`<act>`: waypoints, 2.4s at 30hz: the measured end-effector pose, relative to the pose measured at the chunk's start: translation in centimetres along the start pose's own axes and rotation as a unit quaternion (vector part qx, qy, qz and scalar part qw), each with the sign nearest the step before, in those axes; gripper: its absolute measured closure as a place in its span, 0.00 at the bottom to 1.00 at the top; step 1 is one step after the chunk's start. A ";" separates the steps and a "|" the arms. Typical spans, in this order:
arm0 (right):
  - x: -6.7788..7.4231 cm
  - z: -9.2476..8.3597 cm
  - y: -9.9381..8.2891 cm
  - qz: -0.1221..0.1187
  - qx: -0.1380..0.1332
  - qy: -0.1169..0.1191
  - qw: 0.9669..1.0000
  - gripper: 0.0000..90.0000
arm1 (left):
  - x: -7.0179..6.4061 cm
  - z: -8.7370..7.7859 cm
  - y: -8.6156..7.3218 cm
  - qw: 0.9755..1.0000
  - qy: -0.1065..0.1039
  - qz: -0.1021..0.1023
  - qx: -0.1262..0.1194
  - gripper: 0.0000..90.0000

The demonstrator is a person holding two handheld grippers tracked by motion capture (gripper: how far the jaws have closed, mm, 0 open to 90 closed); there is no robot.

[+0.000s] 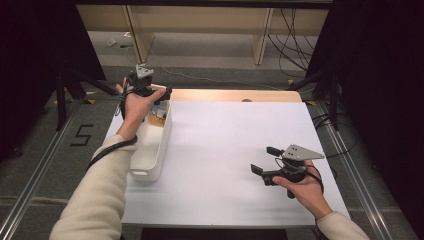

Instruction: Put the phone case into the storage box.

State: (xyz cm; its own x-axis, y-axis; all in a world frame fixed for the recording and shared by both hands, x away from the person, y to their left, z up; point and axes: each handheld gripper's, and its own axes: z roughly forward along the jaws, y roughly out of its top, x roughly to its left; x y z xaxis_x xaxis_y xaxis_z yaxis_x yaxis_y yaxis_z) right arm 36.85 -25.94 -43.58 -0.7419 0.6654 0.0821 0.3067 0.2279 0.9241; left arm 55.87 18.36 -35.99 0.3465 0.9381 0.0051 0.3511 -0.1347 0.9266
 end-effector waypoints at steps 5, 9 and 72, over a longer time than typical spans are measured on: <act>0.0 0.0 0.0 -0.001 0.000 -0.001 1.000 0.11 | -0.4 -0.8 0.0 1.000 -0.003 0.003 -0.004 0.04; 0.0 0.0 0.0 -0.001 -0.001 -0.001 1.000 0.11 | -0.8 -1.6 -0.2 1.000 -0.004 -0.004 -0.002 0.05; 0.1 0.0 0.1 -0.002 0.002 -0.001 1.000 0.11 | -2.1 -8.2 -4.2 0.999 -0.042 0.000 -0.033 0.08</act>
State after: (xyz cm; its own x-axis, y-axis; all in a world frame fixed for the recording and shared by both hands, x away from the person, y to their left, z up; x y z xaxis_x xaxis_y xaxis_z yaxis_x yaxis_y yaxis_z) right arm 36.80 -25.83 -43.50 -0.7415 0.6665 0.0771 0.3061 0.2339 0.9228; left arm 46.51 19.59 -36.82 0.4199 0.9072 -0.0245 0.2948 -0.1108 0.9491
